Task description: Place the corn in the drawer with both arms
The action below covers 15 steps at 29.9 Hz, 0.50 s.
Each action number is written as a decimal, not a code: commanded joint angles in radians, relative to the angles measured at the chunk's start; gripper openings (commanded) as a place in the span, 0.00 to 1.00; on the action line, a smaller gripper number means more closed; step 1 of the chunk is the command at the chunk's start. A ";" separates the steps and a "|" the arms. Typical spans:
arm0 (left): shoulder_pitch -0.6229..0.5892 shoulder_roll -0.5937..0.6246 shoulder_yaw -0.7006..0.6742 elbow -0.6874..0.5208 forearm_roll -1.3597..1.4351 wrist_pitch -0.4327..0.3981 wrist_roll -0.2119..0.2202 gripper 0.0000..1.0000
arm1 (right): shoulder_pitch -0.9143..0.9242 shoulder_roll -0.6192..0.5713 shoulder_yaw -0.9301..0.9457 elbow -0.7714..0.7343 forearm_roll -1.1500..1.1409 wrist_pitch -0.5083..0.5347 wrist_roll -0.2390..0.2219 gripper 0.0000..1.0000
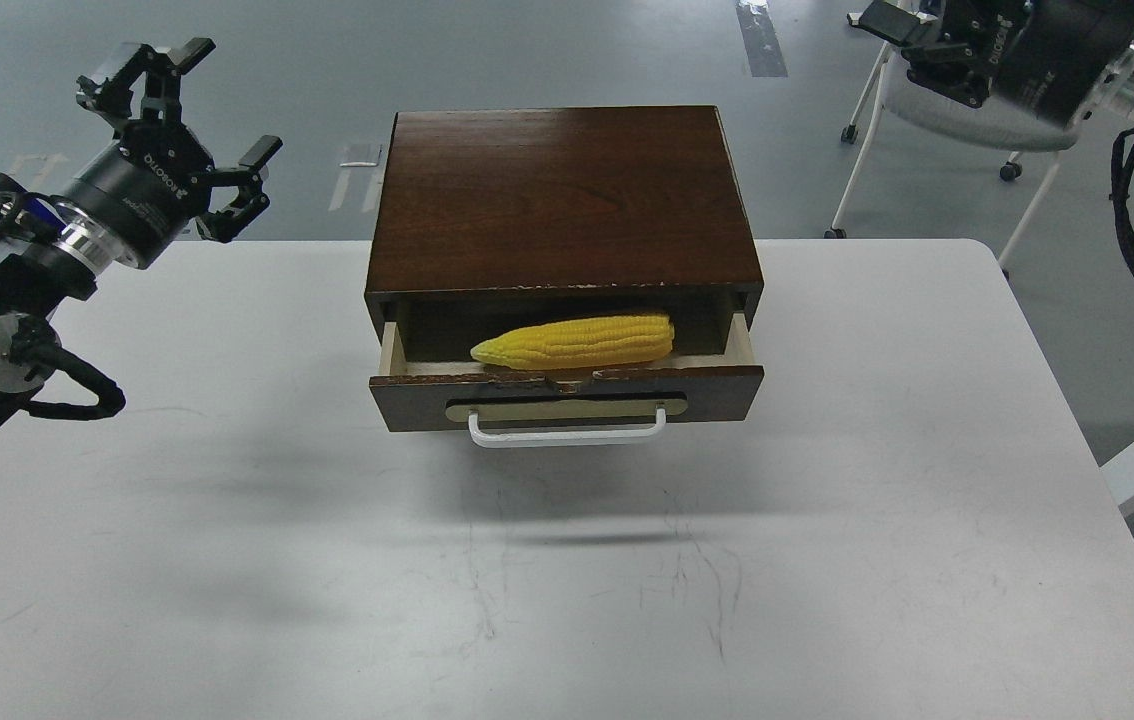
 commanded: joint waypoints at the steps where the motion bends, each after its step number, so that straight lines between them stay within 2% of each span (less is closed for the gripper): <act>1: 0.034 -0.004 -0.003 -0.001 0.020 -0.006 0.000 0.98 | -0.113 0.001 0.063 -0.004 0.097 -0.115 0.000 0.99; 3: 0.041 -0.003 -0.003 -0.001 0.020 -0.006 0.000 0.98 | -0.148 0.005 0.077 -0.006 0.166 -0.146 0.000 0.99; 9: 0.044 -0.003 -0.003 -0.001 0.020 -0.006 0.000 0.98 | -0.242 0.031 0.121 -0.050 0.387 -0.151 0.000 1.00; 15: 0.044 -0.010 -0.008 0.000 0.020 -0.006 0.000 0.98 | -0.346 0.106 0.137 -0.083 0.384 -0.181 0.000 1.00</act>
